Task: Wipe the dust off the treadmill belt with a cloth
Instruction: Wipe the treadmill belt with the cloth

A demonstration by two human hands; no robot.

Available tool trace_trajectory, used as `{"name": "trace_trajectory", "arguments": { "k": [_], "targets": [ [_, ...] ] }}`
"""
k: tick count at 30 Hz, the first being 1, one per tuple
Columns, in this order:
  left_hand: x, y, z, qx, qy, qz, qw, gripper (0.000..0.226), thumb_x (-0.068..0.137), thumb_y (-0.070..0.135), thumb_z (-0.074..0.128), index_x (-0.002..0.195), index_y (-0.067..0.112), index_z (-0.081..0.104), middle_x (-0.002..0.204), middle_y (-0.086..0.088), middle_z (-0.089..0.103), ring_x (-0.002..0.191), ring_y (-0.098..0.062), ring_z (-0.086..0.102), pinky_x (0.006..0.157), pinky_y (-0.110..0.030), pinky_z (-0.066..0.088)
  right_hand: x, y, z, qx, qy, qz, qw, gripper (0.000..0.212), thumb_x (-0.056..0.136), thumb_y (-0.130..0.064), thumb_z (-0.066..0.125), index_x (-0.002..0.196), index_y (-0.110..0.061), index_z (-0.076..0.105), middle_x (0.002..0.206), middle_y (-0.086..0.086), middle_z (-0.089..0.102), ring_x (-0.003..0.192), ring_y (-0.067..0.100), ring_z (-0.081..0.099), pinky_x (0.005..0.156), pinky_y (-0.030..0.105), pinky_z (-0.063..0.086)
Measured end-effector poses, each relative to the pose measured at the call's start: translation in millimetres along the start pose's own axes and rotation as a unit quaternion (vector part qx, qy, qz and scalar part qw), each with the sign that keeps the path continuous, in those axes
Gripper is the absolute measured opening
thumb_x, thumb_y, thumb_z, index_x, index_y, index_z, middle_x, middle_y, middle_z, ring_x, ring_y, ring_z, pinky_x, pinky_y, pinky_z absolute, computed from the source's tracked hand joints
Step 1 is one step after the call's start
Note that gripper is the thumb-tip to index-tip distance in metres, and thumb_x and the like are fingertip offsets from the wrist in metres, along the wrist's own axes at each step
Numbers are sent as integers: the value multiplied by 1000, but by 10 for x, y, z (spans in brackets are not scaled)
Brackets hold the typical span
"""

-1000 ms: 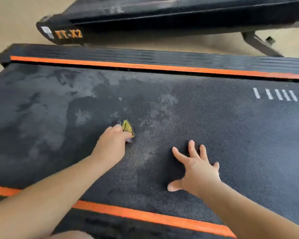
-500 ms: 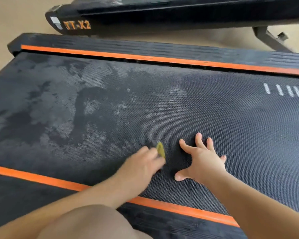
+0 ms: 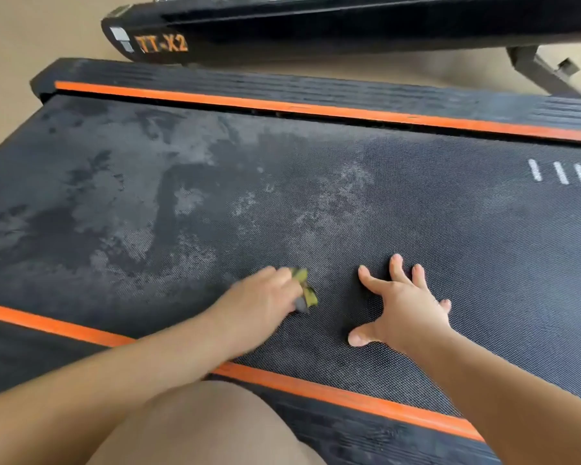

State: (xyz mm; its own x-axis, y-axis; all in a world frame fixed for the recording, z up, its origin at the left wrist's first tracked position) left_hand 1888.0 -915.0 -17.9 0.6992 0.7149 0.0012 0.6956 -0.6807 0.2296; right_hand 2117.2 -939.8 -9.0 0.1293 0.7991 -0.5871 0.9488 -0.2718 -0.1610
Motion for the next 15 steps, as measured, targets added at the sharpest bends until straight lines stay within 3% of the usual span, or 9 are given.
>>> {"name": "trace_trajectory", "arguments": {
  "k": [2,4,6,8,10,12,15],
  "targets": [
    [179,-377,-91,5,32,-108,994,21,97,34,45,98,17,57,98,-3,51,92,-29,54,71,-48,52,-9,-7,-6,-2,-2,1,1000,129,54,-68,90,155,-63,8,170,-8,-19,157,31,-18,113,79,18],
    [254,-415,-66,10,78,-198,977,16,98,27,52,98,12,57,105,-7,53,93,-32,55,75,-48,50,-10,1,2,0,-1,0,1000,129,54,-68,90,154,-63,9,170,-8,-19,157,31,-18,113,79,18],
    [196,-43,75,-1,74,-163,984,12,98,27,50,99,16,55,110,-6,50,92,-31,52,74,-47,52,-14,1,-4,-2,-2,-2,1000,129,54,-68,90,154,-63,9,170,-8,-19,157,31,-18,112,79,17],
    [-23,403,201,-5,7,-42,999,7,98,27,45,96,21,49,103,-1,45,89,-26,48,69,-47,54,-20,3,-7,-3,0,-3,1000,129,54,-68,90,154,-63,9,170,-8,-19,157,31,-18,112,79,17],
    [-120,374,166,8,-23,34,999,7,98,28,44,95,23,48,98,0,45,88,-24,50,61,-45,56,-16,2,3,-1,1,-2,1000,129,54,-68,90,154,-63,9,170,-8,-19,157,31,-17,112,79,17],
    [5,5,34,34,-10,0,999,8,97,29,49,98,21,51,97,-2,47,88,-27,54,60,-45,56,-15,-5,-4,0,0,-3,1000,129,54,-69,90,154,-63,9,170,-9,-19,157,30,-17,113,79,17],
    [124,-405,-129,15,56,-162,985,11,96,24,56,96,13,55,98,-8,50,88,-34,55,68,-47,51,-27,-11,-15,-2,-1,-4,1000,128,55,-69,89,155,-62,10,170,-9,-18,157,30,-18,113,79,18]
  ]
}}
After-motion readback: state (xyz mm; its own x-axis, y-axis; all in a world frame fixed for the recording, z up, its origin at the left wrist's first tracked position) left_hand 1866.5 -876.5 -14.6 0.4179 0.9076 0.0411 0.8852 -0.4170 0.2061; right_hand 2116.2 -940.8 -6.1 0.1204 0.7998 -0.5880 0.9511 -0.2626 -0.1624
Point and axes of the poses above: each hand's wrist, its own x-axis towards the middle knuckle, its own z-axis out of the palm, y = z × x, the point moved 3 cm from there along x, towards the middle knuckle
